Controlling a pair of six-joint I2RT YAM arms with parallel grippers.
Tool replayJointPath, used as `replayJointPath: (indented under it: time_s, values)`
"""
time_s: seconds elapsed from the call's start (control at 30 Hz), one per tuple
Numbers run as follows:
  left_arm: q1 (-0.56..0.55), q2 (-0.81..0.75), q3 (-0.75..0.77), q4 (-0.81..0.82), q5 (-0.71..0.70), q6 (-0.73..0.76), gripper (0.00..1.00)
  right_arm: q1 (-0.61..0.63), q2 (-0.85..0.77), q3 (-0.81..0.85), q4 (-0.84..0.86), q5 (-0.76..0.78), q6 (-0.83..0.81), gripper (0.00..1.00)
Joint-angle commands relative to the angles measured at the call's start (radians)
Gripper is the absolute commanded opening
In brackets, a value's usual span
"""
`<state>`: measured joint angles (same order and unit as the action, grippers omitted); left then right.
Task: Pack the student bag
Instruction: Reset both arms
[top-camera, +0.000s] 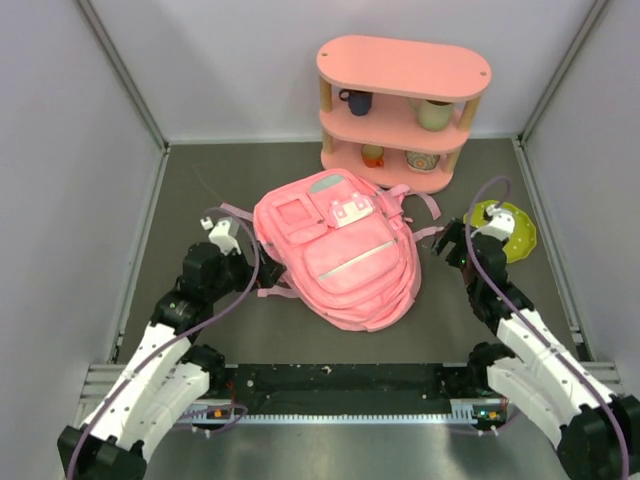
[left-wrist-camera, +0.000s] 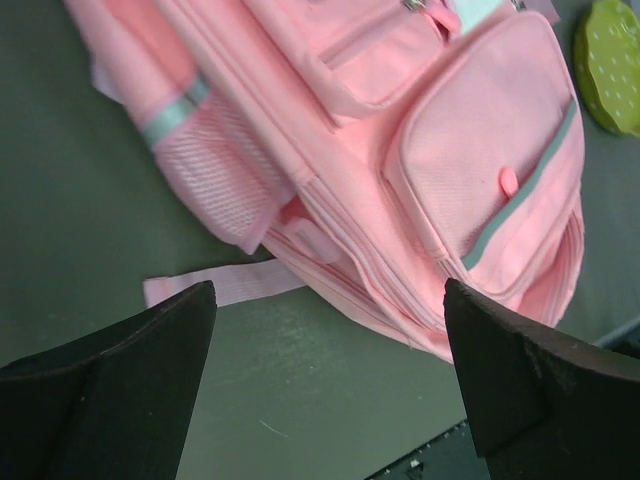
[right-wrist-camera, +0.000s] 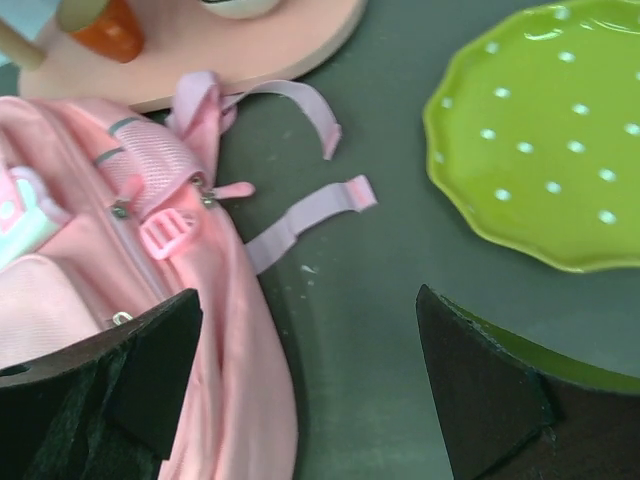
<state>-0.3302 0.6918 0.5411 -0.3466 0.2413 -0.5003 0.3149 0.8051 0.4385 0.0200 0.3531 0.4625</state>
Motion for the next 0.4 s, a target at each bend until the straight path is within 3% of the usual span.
replayJointPath:
  time_s: [0.0,0.23,0.27,0.3,0.37]
  values:
    - [0.0,-0.093,0.062,-0.104,-0.218,-0.02,0.99,-0.036,-0.098,-0.043,-0.138,0.055,0.031,0.87]
    - [0.0,-0.147,0.057,-0.141,-0.344,-0.018,0.99,-0.037,-0.207,-0.038,-0.261,0.092,0.014,0.89]
    - [0.0,-0.146,0.059,-0.147,-0.358,-0.023,0.99,-0.039,-0.213,-0.043,-0.259,0.086,0.021,0.9]
    - [0.0,-0.147,0.06,-0.15,-0.378,-0.032,0.99,-0.037,-0.213,-0.046,-0.275,0.092,0.03,0.99]
    - [0.0,-0.152,0.062,-0.163,-0.411,-0.047,0.99,-0.039,-0.214,-0.05,-0.307,0.165,0.047,0.99]
